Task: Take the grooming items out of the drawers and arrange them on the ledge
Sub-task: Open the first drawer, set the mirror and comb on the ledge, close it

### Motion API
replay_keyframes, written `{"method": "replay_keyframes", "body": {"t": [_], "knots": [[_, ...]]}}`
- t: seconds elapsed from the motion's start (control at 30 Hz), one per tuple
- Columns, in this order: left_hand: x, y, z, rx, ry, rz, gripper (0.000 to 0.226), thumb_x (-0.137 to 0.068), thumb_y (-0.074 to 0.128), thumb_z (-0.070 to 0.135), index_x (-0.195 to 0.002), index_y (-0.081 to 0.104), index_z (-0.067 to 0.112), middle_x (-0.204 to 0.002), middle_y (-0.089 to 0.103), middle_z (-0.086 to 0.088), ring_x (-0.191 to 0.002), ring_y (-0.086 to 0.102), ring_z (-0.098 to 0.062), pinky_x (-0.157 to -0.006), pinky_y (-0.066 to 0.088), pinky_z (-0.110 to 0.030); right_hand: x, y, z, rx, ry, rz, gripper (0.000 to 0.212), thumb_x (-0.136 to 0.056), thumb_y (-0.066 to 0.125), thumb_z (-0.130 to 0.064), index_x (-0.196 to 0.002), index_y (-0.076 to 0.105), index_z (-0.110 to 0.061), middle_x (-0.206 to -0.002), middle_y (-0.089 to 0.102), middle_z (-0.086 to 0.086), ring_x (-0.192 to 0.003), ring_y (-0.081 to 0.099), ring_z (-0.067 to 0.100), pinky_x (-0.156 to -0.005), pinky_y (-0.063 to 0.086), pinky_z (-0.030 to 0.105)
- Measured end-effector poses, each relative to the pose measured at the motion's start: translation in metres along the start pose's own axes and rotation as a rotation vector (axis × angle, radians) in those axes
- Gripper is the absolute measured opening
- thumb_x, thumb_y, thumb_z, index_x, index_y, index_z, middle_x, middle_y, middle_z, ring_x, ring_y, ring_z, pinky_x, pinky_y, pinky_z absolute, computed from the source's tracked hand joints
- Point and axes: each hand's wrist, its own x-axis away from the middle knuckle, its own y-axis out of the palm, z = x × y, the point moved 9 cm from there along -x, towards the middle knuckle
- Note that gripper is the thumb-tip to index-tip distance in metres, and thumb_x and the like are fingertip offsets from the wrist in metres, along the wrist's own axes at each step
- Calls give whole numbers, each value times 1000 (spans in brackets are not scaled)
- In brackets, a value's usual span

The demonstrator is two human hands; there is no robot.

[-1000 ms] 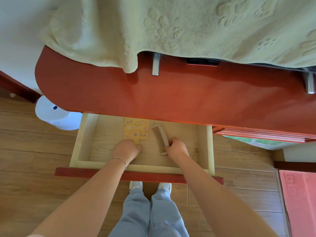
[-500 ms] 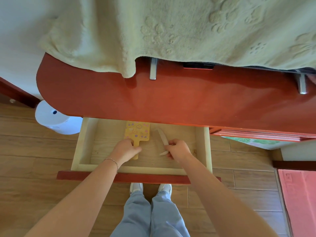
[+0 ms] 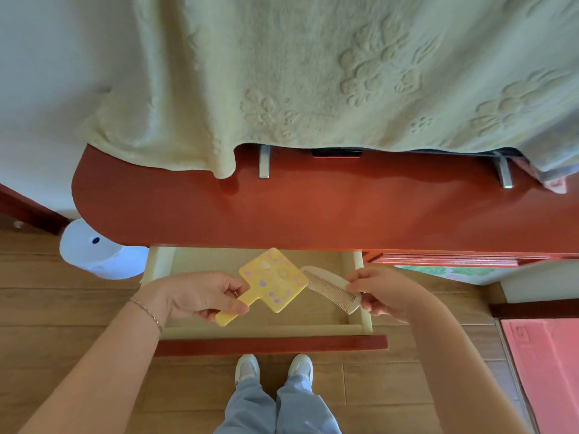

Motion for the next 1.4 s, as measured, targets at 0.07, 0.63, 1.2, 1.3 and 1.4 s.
{"method": "replay_keyframes", "body": {"t": [0.07,0.63,1.2,1.3,1.4], "knots": [[1,-4,20,53,59,37,21,-76,73,26,-82,56,16,-56,50,7,-50,40,-7,-45,30,-15,8,-12,-15,-104,-42,-4,9,-88,55,-2,-95,61,0,-72,61,11,-44,45,12,-41,34,19],[-82,-66,110,122,211,689,25,-85,63,33,-101,63,14,-68,64,0,-46,51,-5,-49,45,-18,-65,-57,-78,-386,-156,334,15,-90,49,0,-103,53,-4,-96,66,18,-59,60,19,-49,56,26],[-105,-79,113,-704,-79,835,36,-88,47,46,-84,53,11,-82,62,-7,-74,60,-26,-64,46,-32,-78,-48,-103,423,-265,561,41,-92,40,-17,-133,38,-22,-104,64,7,-83,63,28,-69,57,41],[-106,-76,117,-758,-89,823,33,-89,46,43,-81,50,11,-81,56,-6,-73,52,-26,-62,40,-31,-76,-44,-105,516,-250,571,41,-93,39,-17,-134,38,-19,-110,63,10,-90,61,31,-69,53,37],[-103,-73,118,-770,-76,828,35,-91,45,45,-80,50,12,-79,55,-5,-72,53,-26,-62,41,-31,-69,-43,-105,537,-261,611,47,-94,39,-20,-140,30,-19,-112,62,11,-91,61,33,-69,52,38]]}}
